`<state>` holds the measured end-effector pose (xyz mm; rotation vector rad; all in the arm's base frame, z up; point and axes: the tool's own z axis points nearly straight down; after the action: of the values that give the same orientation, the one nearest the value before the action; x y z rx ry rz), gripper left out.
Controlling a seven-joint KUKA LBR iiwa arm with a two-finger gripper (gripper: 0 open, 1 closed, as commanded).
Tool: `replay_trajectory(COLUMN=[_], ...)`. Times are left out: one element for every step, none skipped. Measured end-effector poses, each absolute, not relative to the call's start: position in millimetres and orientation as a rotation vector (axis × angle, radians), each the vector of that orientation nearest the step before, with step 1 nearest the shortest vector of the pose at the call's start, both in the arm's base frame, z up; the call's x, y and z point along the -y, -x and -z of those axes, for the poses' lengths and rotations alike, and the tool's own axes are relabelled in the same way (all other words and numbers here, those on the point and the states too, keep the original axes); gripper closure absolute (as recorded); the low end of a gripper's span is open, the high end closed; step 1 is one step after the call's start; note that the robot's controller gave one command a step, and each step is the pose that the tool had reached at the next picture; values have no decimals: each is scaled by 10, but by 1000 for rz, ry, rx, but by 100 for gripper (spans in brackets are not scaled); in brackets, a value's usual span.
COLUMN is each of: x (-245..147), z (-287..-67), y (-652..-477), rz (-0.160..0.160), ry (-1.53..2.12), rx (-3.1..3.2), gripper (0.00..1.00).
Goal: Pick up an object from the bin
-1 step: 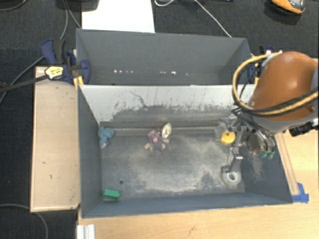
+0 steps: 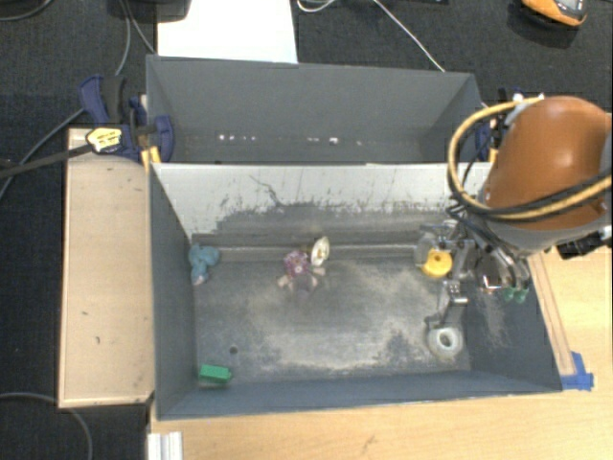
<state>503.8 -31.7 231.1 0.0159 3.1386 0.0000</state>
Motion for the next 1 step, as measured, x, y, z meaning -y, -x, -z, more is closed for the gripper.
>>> replay_trajectory(x=[486], z=[-1173], y=[-5224], rz=[-1], ry=[-74], rx=[-3137], gripper=[0])
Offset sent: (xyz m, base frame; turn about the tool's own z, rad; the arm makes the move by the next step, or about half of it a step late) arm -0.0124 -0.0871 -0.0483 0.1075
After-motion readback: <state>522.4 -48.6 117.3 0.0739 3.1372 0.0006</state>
